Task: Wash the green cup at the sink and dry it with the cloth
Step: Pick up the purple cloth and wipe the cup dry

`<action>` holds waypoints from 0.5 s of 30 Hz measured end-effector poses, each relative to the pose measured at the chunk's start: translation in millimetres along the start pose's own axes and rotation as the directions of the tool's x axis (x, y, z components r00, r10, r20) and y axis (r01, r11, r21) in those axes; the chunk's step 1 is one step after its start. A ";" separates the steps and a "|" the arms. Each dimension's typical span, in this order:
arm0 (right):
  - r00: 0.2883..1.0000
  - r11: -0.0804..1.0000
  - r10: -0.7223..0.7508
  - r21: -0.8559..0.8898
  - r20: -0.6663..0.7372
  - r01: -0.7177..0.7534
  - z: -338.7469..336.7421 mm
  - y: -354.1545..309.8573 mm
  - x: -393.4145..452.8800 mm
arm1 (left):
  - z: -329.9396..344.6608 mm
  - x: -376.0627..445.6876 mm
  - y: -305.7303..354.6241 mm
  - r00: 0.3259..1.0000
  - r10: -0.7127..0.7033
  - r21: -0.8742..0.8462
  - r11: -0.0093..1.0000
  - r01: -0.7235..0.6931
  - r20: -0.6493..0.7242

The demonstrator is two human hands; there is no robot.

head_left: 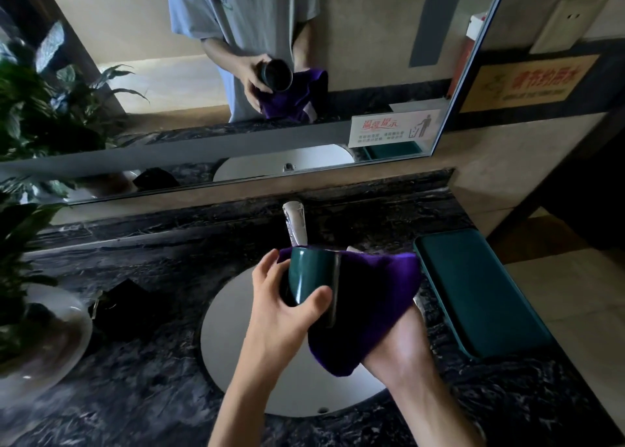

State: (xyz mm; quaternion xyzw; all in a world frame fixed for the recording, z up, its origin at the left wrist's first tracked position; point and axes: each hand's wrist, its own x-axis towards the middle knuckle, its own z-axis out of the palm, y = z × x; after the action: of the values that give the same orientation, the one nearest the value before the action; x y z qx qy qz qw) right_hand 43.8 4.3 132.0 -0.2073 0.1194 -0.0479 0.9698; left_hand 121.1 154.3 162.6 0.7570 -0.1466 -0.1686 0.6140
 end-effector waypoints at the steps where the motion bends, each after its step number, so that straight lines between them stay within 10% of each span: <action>1: 1.000 0.999 -0.018 0.048 0.024 0.017 -3.0 0.4 -2.9 | -3.0 -1.7 -2.9 1.000 -0.021 -0.085 0.996 0.020 -0.018; 15: 0.954 0.976 -0.077 0.172 -0.290 0.131 -51.3 -24.6 -71.5 | 13.8 -31.8 -23.5 0.984 -0.092 -0.437 0.899 0.015 -0.155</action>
State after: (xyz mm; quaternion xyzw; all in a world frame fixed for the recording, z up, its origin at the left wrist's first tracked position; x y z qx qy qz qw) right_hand -39.3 -27.9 111.9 -0.1115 0.2398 -0.1392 0.9543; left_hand 86.8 160.6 139.3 0.6166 -0.0309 -0.1478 0.7726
